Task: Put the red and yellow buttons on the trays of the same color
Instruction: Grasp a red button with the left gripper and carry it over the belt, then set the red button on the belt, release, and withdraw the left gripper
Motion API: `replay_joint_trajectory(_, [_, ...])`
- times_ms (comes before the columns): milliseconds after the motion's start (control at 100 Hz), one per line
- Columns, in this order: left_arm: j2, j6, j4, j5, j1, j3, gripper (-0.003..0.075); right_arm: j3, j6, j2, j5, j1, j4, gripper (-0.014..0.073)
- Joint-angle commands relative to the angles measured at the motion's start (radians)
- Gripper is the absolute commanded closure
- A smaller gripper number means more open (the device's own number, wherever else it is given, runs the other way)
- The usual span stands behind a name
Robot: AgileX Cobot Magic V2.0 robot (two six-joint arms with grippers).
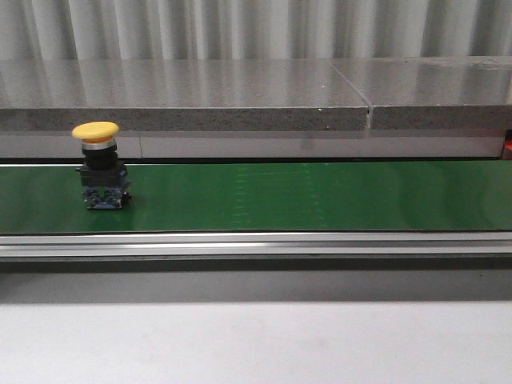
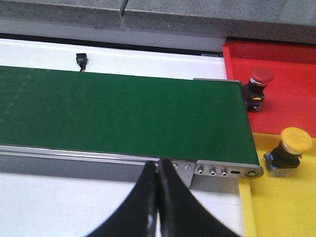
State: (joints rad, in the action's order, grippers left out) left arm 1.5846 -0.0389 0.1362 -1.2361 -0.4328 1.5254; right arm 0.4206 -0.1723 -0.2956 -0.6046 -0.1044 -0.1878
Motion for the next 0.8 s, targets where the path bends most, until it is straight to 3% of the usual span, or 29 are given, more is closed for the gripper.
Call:
replay_joint_trajectory(0, [-0.042, -0.003, -0.029, -0.033, 0.086, 0.034, 0.0532, 0.025, -0.001, -0.009, 0.067, 0.001, -0.008, 0.066])
replay_joint_trajectory(320, [0.021, -0.003, -0.029, -0.032, 0.243, 0.034, 0.0531, 0.025, -0.001, -0.009, 0.067, 0.001, -0.008, 0.066])
replay_joint_trajectory(790, [0.14, -0.007, -0.021, -0.032, 0.301, 0.034, 0.0513, 0.025, -0.001, -0.009, 0.067, 0.001, -0.008, 0.066])
